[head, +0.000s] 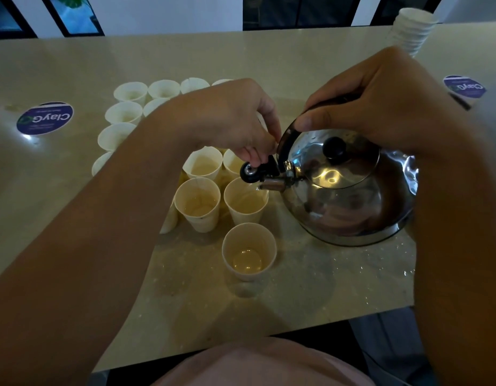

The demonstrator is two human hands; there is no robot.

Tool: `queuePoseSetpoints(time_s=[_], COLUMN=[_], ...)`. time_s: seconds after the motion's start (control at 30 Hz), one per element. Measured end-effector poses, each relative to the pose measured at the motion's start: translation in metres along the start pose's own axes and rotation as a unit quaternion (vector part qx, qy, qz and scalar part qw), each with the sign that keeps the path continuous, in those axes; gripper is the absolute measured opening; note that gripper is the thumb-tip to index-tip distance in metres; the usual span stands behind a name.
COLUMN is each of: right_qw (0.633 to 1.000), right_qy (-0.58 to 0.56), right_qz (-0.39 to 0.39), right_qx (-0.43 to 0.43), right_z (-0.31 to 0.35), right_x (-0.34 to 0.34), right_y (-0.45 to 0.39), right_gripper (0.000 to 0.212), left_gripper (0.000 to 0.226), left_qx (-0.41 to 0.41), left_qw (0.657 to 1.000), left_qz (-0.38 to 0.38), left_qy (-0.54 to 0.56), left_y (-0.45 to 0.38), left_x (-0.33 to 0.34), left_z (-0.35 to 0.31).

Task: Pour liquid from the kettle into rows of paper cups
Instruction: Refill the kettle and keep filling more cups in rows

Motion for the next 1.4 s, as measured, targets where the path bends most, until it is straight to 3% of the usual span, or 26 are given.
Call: queuePoseSetpoints(time_s=[0.13,0.53,0.83,1.07,1.27,1.4], right_qw=[1.000,0.970,0.945,0.928,0.959,0.986], right_qy=[-0.021,-0.134,-0.177,-0.220,-0.136,0.065], right_qz=[-0.019,-0.184,-0.206,-0.229,-0.141,-0.129], right_qx=[0.009,0.081,0.184,0.195,0.207,0.087], right_z=[-0.010,-0.070,-0.117,-0.124,-0.122,-0.081], right_x=[-0.003,-0.023,-0.008,-0.001,-0.007,-0.030], right_y=[0.004,0.038,0.069,0.074,0.073,0.053], right_gripper=[0.026,0.027,0.032,0.027,0.031,0.041], left_gripper=[0.012,0.012,0.007,0.008,0.017,0.018], left_qx=[0.012,0.055,0.030,0.038,0.058,0.072], left_qw=[1.000,0.992,0.995,0.994,0.994,0.989], left_qz=[0.007,-0.029,-0.018,-0.027,-0.018,-0.094], left_qy=[0.028,0.113,0.097,0.102,0.088,0.089], left_y=[0.001,-0.013,-0.042,-0.043,-0.027,0.006], left_x=[-0.001,0.007,0.045,0.048,0.054,0.044], left_z=[-0.001,-0.027,-0.030,-0.030,-0.012,0.007])
Point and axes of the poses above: each hand's wrist, its own y-axis away from the middle knuckle, its own x-axis out of the palm, z = x × y, the point moved 8 cm from there along -y, towards the middle knuckle, and after that the axes turned 13 degrees about -x, right-handed, at the moved point
